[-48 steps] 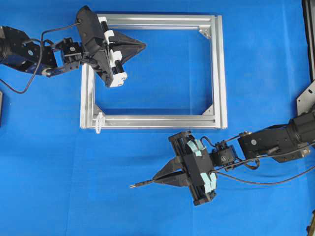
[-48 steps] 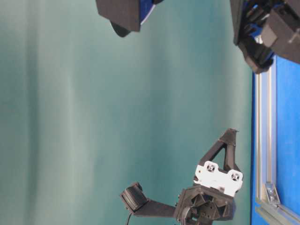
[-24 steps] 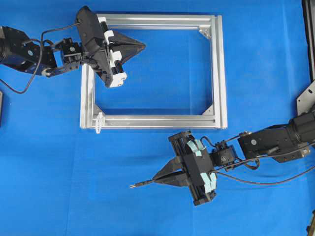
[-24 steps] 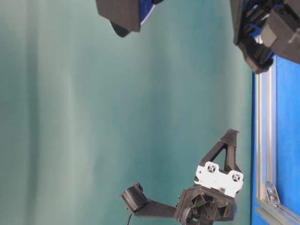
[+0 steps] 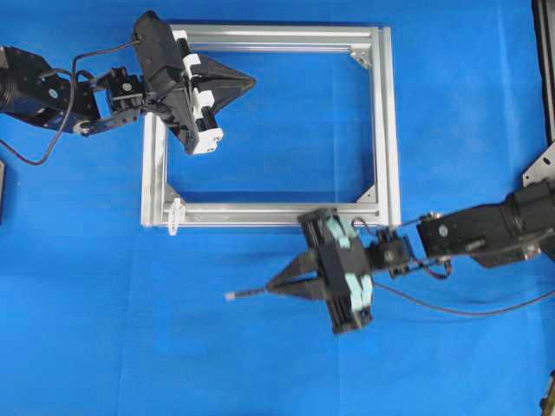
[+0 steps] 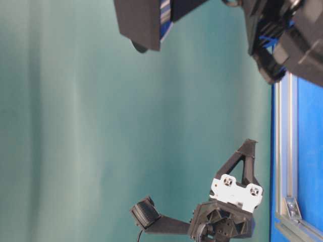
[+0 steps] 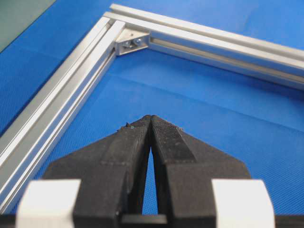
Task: Insert the wire through the string loop located on the left side.
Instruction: 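Carry the USB plug with the right gripper toward the white zip-tie loop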
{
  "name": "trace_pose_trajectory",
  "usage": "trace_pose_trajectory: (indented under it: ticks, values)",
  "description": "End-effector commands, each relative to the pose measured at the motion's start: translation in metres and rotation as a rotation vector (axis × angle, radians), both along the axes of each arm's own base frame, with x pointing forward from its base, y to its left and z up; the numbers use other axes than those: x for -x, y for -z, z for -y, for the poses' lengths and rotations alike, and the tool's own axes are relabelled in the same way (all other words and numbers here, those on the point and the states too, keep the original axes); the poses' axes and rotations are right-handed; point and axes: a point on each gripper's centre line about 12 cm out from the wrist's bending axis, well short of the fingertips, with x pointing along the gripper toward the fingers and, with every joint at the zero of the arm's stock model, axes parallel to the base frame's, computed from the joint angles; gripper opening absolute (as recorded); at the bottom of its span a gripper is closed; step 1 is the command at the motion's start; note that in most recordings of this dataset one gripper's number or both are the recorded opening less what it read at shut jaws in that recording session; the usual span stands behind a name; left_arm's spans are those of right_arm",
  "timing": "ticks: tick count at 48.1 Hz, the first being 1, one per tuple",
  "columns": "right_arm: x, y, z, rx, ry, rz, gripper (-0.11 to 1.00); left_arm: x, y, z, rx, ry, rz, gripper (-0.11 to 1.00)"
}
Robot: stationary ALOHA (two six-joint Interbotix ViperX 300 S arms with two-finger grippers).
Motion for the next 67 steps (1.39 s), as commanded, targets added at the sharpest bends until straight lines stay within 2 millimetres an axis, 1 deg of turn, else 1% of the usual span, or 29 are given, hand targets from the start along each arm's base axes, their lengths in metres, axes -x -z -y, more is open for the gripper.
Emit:
trace_pose_trajectory:
  ticks: [1,12,17,20,33,39,45,56,67]
  values:
    - [-0.003,-0.019,0.017,-0.012,0.041,0.063,0.00,-0.002,-0.013,0.001,-0.012,0.005,0.038,0.00]
    - [0.002,-0.019,0.060,-0.008,0.148,0.070,0.00,-0.002,-0.013,0.002,-0.011,0.008,0.037,0.00]
    - [0.005,-0.017,0.071,-0.006,0.177,0.064,0.00,-0.002,-0.013,0.002,-0.011,0.008,0.037,0.00]
    - [0.005,-0.017,0.073,-0.006,0.183,0.063,0.00,-0.002,-0.013,0.002,-0.011,0.008,0.037,0.00]
    - [0.001,-0.018,0.072,-0.005,0.180,0.069,0.00,-0.002,-0.013,0.002,-0.011,0.008,0.037,0.00]
    - [-0.009,-0.020,0.068,-0.003,0.169,0.074,0.00,-0.002,-0.013,0.002,-0.009,0.007,0.038,0.00]
    - [-0.022,-0.019,0.064,0.003,0.156,0.067,0.00,-0.002,-0.013,0.002,-0.008,0.007,0.038,0.00]
    - [-0.043,-0.017,0.061,0.005,0.151,0.066,0.00,-0.002,-0.013,0.002,-0.008,0.006,0.039,0.00]
    - [-0.053,-0.018,0.056,0.006,0.137,0.079,0.00,-0.002,-0.014,0.001,-0.009,0.006,0.041,0.00]
